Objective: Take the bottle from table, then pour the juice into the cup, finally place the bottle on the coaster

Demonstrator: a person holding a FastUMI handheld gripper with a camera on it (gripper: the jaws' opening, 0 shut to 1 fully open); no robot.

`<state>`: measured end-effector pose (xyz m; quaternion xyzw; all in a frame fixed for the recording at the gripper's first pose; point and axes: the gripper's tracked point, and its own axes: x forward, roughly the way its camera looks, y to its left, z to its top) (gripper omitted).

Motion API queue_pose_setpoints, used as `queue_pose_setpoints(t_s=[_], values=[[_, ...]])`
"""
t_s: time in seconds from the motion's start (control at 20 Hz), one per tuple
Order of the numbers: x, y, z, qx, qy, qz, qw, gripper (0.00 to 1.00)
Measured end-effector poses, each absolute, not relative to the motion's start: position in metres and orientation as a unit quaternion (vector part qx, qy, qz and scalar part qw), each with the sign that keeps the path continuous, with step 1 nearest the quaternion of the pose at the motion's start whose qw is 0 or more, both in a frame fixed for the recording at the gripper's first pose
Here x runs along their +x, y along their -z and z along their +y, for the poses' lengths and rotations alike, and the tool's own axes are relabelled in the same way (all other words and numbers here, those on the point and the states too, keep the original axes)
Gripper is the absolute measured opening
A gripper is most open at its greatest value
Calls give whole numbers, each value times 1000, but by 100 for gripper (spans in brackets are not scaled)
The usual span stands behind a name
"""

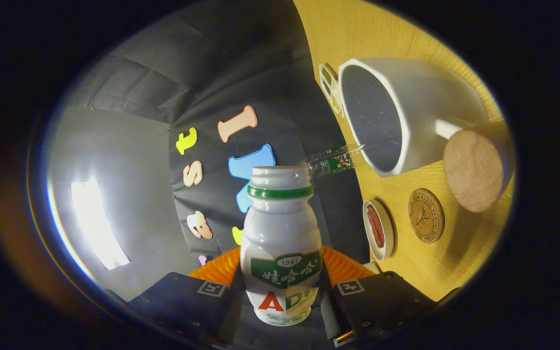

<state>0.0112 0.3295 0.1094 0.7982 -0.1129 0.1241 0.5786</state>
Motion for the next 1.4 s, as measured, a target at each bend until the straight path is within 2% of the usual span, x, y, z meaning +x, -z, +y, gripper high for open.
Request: queue_pose_setpoints(t_s=[1.4], values=[[9, -114, 312, 816, -118, -124, 552, 67]])
